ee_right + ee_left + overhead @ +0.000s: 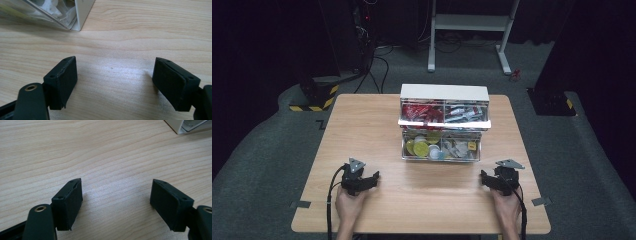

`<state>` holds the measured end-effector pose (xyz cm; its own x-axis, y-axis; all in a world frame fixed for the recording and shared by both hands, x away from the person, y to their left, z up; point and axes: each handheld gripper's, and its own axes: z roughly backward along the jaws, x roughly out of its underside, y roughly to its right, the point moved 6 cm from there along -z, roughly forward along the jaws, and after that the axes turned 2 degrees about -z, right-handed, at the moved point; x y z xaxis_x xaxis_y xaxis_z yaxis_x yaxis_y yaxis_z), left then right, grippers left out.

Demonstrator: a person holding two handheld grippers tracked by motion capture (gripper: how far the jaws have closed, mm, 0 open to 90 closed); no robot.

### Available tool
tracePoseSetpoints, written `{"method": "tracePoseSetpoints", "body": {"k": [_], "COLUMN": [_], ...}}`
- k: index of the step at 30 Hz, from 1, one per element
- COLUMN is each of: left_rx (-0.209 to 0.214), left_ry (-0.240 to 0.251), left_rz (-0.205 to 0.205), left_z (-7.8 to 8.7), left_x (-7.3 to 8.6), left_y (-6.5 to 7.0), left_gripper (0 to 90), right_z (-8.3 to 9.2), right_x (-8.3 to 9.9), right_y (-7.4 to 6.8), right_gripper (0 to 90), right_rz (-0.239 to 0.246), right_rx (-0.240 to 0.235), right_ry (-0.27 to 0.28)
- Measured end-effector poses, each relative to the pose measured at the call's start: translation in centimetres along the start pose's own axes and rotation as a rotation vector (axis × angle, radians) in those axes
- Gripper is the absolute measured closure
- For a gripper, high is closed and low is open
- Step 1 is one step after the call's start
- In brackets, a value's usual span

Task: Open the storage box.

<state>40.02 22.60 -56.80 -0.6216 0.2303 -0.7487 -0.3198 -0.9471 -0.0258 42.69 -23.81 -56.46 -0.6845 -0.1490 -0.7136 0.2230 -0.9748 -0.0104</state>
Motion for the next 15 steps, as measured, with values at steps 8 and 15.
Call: {"method": "tracePoseSetpoints", "body": {"k": [8,15], "left_rx": [0.001,0.001], "left_ry": [-0.001,-0.001], "left_rz": [0.000,0.001], "left_z": [0.0,0.0], "left_x": [0.0,0.0], "left_y": [0.0,0.0], "left_gripper": [26.5,26.5], "right_z": [0.8,2.3], "right_x": [-0.1,-0.3], "right_y": [0.1,-0.3], "right_gripper": [28.9,35.8], "right_rz": [-0.012,-0.035], "right_rx": [-0.024,-0.074], "right_ry": [0.057,0.108]}}
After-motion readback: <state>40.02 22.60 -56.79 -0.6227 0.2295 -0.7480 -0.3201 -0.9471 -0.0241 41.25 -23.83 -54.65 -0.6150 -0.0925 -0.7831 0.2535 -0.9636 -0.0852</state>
